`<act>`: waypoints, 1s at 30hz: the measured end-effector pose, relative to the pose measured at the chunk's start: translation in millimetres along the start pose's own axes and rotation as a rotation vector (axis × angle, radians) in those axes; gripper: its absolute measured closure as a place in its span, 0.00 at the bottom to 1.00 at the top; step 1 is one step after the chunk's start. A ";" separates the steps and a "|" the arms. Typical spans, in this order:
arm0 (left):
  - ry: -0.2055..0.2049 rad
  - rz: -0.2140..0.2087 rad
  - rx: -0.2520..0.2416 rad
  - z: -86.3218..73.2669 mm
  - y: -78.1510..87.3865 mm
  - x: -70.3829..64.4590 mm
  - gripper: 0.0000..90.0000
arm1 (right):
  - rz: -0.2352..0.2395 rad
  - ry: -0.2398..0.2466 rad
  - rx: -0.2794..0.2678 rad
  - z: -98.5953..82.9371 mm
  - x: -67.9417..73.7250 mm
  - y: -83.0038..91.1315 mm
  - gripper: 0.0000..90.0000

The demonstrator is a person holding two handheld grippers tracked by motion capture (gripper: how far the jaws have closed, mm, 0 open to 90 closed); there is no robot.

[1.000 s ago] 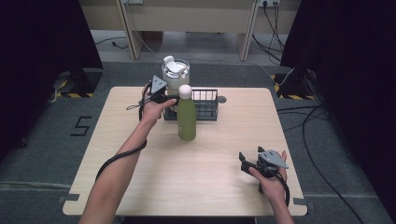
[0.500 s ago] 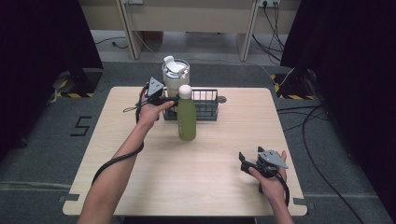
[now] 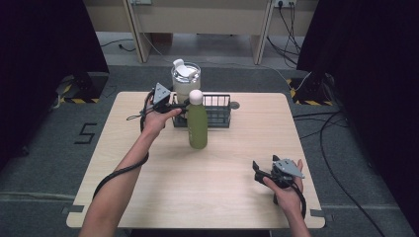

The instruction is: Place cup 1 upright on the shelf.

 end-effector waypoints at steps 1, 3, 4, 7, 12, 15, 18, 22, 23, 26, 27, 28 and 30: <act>0.003 0.001 0.000 -0.8 1.0 0.0 0.11 | 0.000 0.000 0.000 0.0 0.1 0.0 0.18; 0.004 0.001 -0.001 -2.3 3.3 0.4 0.11 | 0.002 -0.004 0.000 -0.1 0.5 0.0 0.19; 0.005 0.000 -0.002 -3.0 4.6 0.4 0.11 | 0.002 -0.004 0.000 -0.1 0.5 0.0 0.18; 0.006 0.001 -0.008 -4.1 10.3 0.7 0.12 | 0.003 -0.004 0.000 -0.1 0.5 0.0 0.18; 0.006 0.004 -0.009 -8.9 22.6 2.0 0.13 | 0.004 -0.001 0.000 -0.1 0.5 -0.1 0.18; 0.006 0.005 -0.015 -11.0 30.8 2.0 0.15 | 0.004 -0.001 0.000 -0.1 0.5 -0.1 0.19; 0.002 0.006 -0.014 -12.3 37.9 2.4 0.15 | 0.002 -0.003 -0.003 -0.1 0.7 0.1 0.19; 0.006 0.010 -0.015 -14.9 45.5 3.5 0.15 | 0.001 -0.005 -0.007 -0.2 0.5 0.5 0.19; 0.009 0.010 -0.017 -15.6 47.5 3.2 0.15 | 0.001 -0.005 -0.008 -0.3 0.4 0.4 0.18; 0.012 0.010 -0.021 -16.7 54.2 2.8 0.15 | 0.003 -0.007 -0.006 -0.2 0.2 0.2 0.19; 0.013 0.011 -0.022 -17.0 56.4 2.8 0.15 | 0.005 -0.005 -0.003 -0.2 0.2 0.2 0.19; 0.014 0.013 -0.023 -17.2 58.4 3.0 0.15 | 0.006 -0.007 -0.003 -0.2 0.5 0.1 0.19; 0.017 0.015 -0.022 -17.2 61.7 3.5 0.16 | 0.003 -0.004 -0.004 -0.1 0.4 0.1 0.19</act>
Point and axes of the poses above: each handheld gripper's, and its own axes: y roughly backward along the jaws, z roughly out of its top, x roughly to its left, the point moved 1 cm from there along -y, roughly forward along the jaws, and after that the axes turned 4 degrees about z, right-handed, at the moved point
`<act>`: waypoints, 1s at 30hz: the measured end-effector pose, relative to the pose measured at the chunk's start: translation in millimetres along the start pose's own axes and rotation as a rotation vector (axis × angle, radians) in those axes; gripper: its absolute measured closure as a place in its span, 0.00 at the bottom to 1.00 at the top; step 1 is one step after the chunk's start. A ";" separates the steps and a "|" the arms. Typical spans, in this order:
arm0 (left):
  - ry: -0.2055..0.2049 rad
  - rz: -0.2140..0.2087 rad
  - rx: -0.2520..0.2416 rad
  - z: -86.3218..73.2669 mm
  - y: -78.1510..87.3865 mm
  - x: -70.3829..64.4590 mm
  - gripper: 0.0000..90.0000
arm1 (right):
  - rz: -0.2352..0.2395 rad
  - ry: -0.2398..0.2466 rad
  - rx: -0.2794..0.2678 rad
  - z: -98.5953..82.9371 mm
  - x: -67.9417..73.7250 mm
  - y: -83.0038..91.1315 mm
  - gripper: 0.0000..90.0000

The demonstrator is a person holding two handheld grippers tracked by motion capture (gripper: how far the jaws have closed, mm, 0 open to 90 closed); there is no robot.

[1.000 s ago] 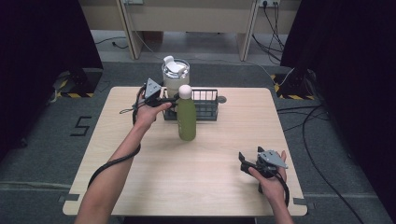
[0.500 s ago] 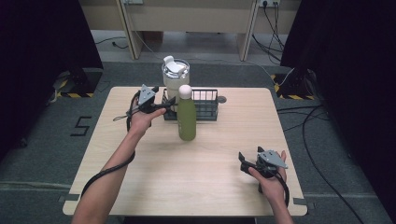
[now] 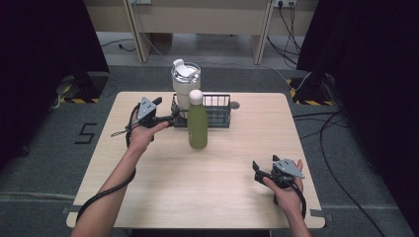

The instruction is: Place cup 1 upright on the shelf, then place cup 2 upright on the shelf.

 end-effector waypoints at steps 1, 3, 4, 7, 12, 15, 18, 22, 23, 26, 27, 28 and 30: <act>-0.002 0.000 0.000 0.3 1.6 0.2 0.16 | -0.002 0.000 -0.002 0.0 0.1 0.1 0.18; -0.005 0.001 -0.004 0.9 4.7 0.6 0.16 | -0.002 0.002 -0.002 -0.1 0.3 0.3 0.19; -0.006 0.001 -0.005 0.9 6.0 0.8 0.16 | -0.003 0.003 -0.003 -0.1 0.4 0.5 0.19; -0.007 0.001 -0.005 -0.2 9.2 1.5 0.16 | -0.001 0.002 -0.002 -0.1 0.4 0.4 0.18; -0.007 0.005 -0.001 -4.1 13.8 1.3 0.16 | 0.010 0.002 0.002 0.0 -0.1 0.0 0.18; -0.006 0.004 0.002 -7.0 16.0 0.6 0.16 | 0.011 0.017 0.000 0.1 0.6 -0.2 0.17; -0.008 0.004 0.004 -9.0 17.7 0.6 0.16 | 0.021 0.043 -0.005 0.0 1.4 -0.3 0.17; 0.002 0.013 0.000 -10.8 22.8 2.0 0.16 | 0.024 0.047 0.001 0.1 0.7 -0.1 0.17; 0.005 0.015 -0.002 -11.2 24.2 2.3 0.16 | 0.020 0.047 -0.002 0.0 0.4 0.3 0.17; 0.006 0.016 0.000 -12.9 28.7 2.8 0.16 | 0.010 0.061 -0.008 -0.2 0.0 1.1 0.17; 0.006 0.016 0.001 -13.3 30.3 3.0 0.16 | 0.009 0.062 -0.005 0.0 1.1 1.2 0.17; 0.004 0.016 0.000 -13.5 32.1 3.4 0.16 | 0.012 0.061 -0.007 1.1 2.1 1.4 0.17; 0.009 0.018 -0.004 -13.6 36.0 4.0 0.16 | 0.016 0.059 -0.023 6.3 4.6 2.5 0.17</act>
Point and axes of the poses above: each handheld gripper's, and its own axes: y roughly backward along the jaws, z roughly out of its top, x roughly to its left, the point moved 1 cm from there along -y, roughly forward along the jaws, and after that the axes turned 4 degrees about z, right-handed, at the moved point
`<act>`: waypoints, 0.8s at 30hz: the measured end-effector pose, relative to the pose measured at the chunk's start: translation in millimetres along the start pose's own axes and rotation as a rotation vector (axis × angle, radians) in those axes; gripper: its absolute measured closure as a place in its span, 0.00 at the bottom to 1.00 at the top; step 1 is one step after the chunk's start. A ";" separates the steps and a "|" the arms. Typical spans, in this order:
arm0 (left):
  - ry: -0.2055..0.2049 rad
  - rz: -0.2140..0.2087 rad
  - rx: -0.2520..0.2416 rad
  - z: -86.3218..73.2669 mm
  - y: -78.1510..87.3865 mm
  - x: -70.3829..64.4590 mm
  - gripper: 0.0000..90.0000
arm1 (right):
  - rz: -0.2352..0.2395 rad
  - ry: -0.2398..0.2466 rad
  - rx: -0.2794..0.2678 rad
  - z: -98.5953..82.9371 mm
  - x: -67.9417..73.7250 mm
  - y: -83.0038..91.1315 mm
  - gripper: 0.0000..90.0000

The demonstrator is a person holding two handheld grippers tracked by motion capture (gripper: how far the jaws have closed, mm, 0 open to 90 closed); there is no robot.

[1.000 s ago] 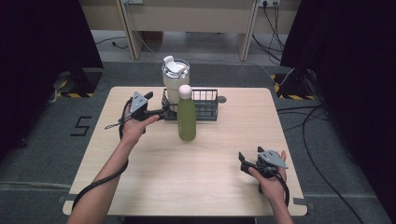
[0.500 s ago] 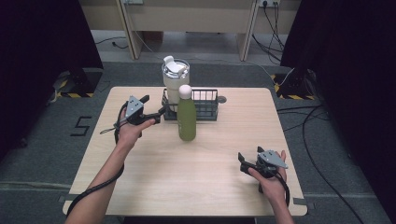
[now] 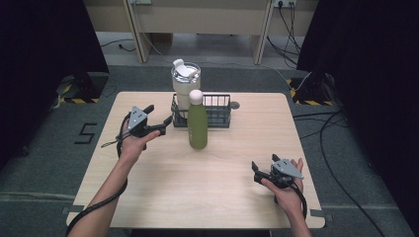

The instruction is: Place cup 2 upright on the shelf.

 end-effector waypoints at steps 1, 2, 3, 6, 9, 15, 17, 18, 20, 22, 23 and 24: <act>-0.003 0.000 0.001 -0.2 2.1 0.3 0.16 | 0.003 0.003 -0.010 3.4 1.2 0.2 0.17; -0.005 0.001 0.003 -0.7 4.1 0.4 0.16 | 0.005 0.007 -0.019 6.7 2.5 0.4 0.17; -0.008 0.001 0.006 -1.2 6.2 0.4 0.16 | 0.006 0.008 -0.028 9.9 4.0 0.4 0.17; -0.015 0.000 0.007 -3.1 13.2 0.0 0.16 | 0.020 0.014 -0.047 17.8 8.7 -0.2 0.16; -0.012 0.004 0.008 -5.1 18.7 1.0 0.16 | 0.032 0.017 -0.060 24.7 14.6 -3.0 0.13; -0.014 0.009 0.021 -11.5 29.5 2.8 0.16 | 0.073 0.037 -0.084 40.2 31.1 -16.1 0.10; -0.012 0.010 0.023 -13.6 33.1 3.9 0.16 | 0.086 0.047 -0.091 46.3 37.7 -21.8 0.09; -0.010 0.010 0.022 -14.8 34.7 4.4 0.16 | 0.094 0.052 -0.093 49.4 41.1 -24.7 0.09; -0.012 0.013 0.029 -18.0 38.0 5.3 0.16 | 0.104 0.062 -0.102 55.5 46.8 -30.3 0.08; -0.012 0.016 0.033 -20.6 40.0 6.0 0.16 | 0.114 0.067 -0.109 61.0 52.0 -35.3 0.07; -0.012 0.018 0.036 -21.7 41.2 6.3 0.16 | 0.115 0.075 -0.110 63.5 54.0 -37.4 0.07; -0.010 0.021 0.035 -22.4 42.1 6.4 0.16 | 0.116 0.077 -0.109 65.8 55.9 -39.1 0.06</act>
Point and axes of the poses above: each handheld gripper's, and its own axes: y roughly backward along the jaws, z roughly out of its top, x roughly to its left, the point moved 1 cm from there along -y, roughly forward along the jaws, and after that the axes turned 4 degrees about z, right-handed, at the moved point
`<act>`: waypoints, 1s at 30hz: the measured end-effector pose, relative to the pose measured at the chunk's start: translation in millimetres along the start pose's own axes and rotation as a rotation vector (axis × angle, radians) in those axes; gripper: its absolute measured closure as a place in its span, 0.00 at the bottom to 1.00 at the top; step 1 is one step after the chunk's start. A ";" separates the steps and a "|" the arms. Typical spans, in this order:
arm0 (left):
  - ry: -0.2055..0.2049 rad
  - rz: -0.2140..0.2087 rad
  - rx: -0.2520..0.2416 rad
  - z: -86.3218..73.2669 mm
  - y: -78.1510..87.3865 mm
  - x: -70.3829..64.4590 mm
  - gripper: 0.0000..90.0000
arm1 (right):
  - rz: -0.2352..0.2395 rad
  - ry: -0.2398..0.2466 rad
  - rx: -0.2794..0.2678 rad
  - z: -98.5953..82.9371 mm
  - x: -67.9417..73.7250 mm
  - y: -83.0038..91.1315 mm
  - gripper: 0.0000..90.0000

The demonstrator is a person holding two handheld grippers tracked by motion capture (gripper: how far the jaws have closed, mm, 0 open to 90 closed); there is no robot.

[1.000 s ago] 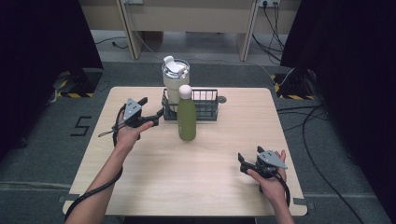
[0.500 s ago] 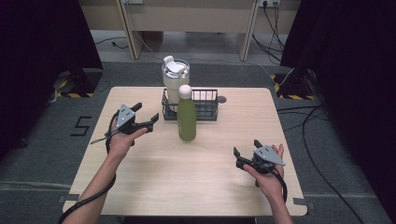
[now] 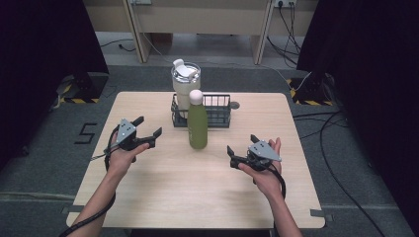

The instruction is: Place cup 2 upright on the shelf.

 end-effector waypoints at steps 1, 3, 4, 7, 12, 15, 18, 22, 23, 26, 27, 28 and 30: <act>0.001 0.001 -0.002 -0.3 0.9 0.1 0.16 | 0.003 0.007 -0.003 2.3 0.6 -2.4 0.06; 0.000 0.002 -0.005 -0.3 2.6 -0.3 0.16 | 0.006 0.012 -0.008 7.0 1.9 -6.1 0.06; 0.001 0.001 -0.007 -0.1 3.6 -0.7 0.16 | 0.008 0.010 -0.010 9.3 2.5 -7.7 0.05; -0.001 0.002 -0.009 -0.3 6.9 -1.6 0.16 | 0.014 0.012 -0.015 15.6 3.9 -12.6 0.05; -0.005 0.006 -0.008 -2.9 13.4 -1.5 0.16 | 0.018 0.015 -0.026 23.3 4.9 -20.9 0.05; -0.011 0.013 -0.003 -5.8 17.7 -0.9 0.16 | 0.020 0.015 -0.032 26.8 5.0 -24.9 0.05; -0.011 0.017 0.002 -9.5 21.9 -0.1 0.16 | 0.025 0.013 -0.033 30.2 6.0 -29.3 0.06; -0.006 0.024 0.008 -15.0 27.3 0.8 0.16 | 0.037 0.017 -0.040 35.3 8.6 -35.1 0.08; -0.002 0.025 0.008 -16.3 28.4 0.8 0.16 | 0.043 0.017 -0.040 36.9 9.7 -36.8 0.10; 0.006 0.027 0.005 -19.2 31.6 1.3 0.16 | 0.056 0.023 -0.046 42.5 13.1 -43.1 0.11; 0.009 0.028 0.003 -19.5 32.2 1.6 0.16 | 0.058 0.025 -0.047 44.4 14.1 -45.2 0.11; 0.007 0.030 0.002 -19.5 32.8 2.3 0.16 | 0.060 0.027 -0.047 46.3 15.2 -47.5 0.11; 0.005 0.033 0.000 -18.9 33.9 3.5 0.16 | 0.064 0.030 -0.046 50.1 17.3 -51.7 0.11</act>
Point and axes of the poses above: each handheld gripper's, and its own axes: y roughly backward along the jaws, z roughly out of its top, x roughly to its left, the point moved 1 cm from there along -y, roughly forward along the jaws, and after that the axes turned 4 degrees about z, right-handed, at the moved point
